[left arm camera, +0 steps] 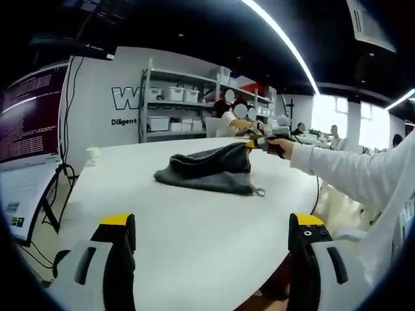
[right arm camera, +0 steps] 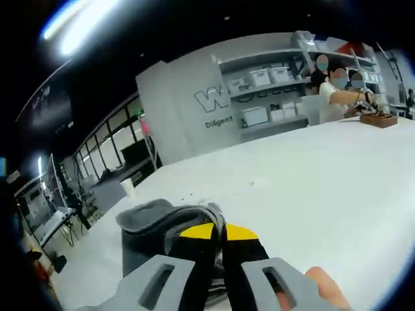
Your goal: Open the folded towel by lifting each exposed corner and separating the folded layers until the towel lies flat within the target outline without major curled edges
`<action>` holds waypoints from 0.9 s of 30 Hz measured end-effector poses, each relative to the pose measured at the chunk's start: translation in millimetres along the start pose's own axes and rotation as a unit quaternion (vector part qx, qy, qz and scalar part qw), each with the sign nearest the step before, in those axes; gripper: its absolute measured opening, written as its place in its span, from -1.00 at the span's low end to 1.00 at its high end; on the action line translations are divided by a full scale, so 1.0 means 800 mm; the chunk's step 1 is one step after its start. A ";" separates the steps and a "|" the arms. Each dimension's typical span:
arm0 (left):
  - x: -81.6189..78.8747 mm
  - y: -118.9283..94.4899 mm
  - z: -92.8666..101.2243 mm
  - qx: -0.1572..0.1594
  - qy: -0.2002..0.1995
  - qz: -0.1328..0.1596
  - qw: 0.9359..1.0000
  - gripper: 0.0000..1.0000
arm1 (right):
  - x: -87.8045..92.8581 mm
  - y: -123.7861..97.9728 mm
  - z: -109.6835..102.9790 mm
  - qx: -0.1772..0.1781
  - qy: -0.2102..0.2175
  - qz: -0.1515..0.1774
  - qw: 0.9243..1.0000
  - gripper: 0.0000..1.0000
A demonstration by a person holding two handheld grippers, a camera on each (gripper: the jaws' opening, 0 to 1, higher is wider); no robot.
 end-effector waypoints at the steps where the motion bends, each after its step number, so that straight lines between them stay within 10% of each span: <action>1: 0.000 0.000 0.000 0.001 0.000 0.000 1.000 0.94 | -0.001 -0.001 0.004 0.003 0.002 0.003 1.000 -1.00; 27: -0.001 -0.002 0.001 0.003 0.001 0.001 1.000 0.93 | 0.000 -0.040 0.077 0.095 -0.032 -0.009 0.995 -1.00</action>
Point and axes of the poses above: the point that each gripper's makers call its tool centre point, and the gripper's own axes: y roughly forward along the fingers, z roughly to its right, x roughly out of its underside, the point moved 7 cm from there along -y, roughly backward along the fingers, and after that the axes turned 1 degree about x, right-handed, at the moved point
